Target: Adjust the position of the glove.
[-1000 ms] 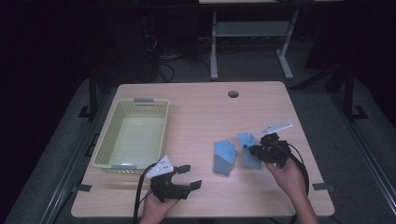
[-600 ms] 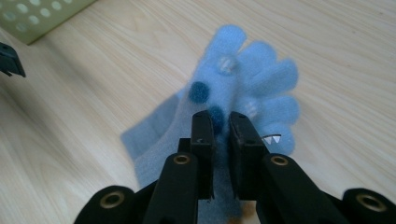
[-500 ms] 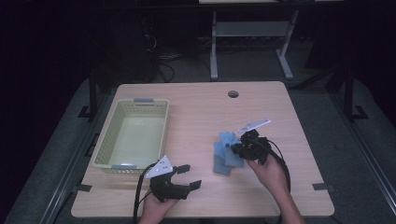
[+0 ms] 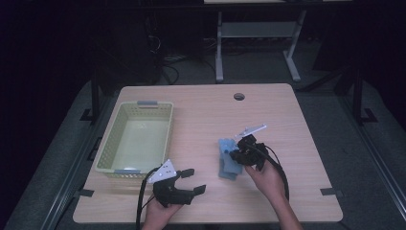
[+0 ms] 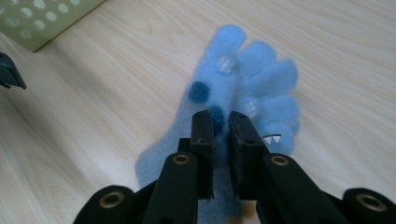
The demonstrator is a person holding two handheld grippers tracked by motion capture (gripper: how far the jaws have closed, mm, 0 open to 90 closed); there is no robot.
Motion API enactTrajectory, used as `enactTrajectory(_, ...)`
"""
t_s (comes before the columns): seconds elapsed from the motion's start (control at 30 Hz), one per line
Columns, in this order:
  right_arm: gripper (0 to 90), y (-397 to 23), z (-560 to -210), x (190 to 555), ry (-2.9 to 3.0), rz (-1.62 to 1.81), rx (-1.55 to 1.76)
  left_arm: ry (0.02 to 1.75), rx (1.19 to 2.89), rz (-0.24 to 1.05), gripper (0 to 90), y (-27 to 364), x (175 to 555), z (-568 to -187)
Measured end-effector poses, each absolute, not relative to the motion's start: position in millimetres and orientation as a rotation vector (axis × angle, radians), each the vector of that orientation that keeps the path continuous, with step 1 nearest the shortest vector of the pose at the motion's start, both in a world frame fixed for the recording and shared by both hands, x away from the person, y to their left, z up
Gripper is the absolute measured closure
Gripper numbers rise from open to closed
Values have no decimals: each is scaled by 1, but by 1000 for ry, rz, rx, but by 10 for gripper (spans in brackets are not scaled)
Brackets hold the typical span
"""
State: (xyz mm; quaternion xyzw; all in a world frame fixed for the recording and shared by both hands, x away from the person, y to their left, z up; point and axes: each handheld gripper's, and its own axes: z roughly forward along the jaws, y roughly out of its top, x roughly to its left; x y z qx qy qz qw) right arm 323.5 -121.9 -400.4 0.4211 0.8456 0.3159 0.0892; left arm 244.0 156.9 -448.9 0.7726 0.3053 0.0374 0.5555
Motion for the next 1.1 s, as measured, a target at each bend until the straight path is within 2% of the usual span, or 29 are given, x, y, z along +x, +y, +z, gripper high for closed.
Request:
enactTrajectory(0.63,807,-112,-414,324,2501,937,1292,712,1833,91,234,156,243,-449)
enactTrajectory(0.9,784,-112,-434,327,2508,878,1345,710,1839,86,234,155,244,-450)
enactTrajectory(1.03,761,-112,-439,328,2505,874,1346,708,1841,82,234,154,243,-450)
enactTrajectory(1.1,698,-113,-439,328,2501,876,1347,708,1841,82,234,154,243,-450)
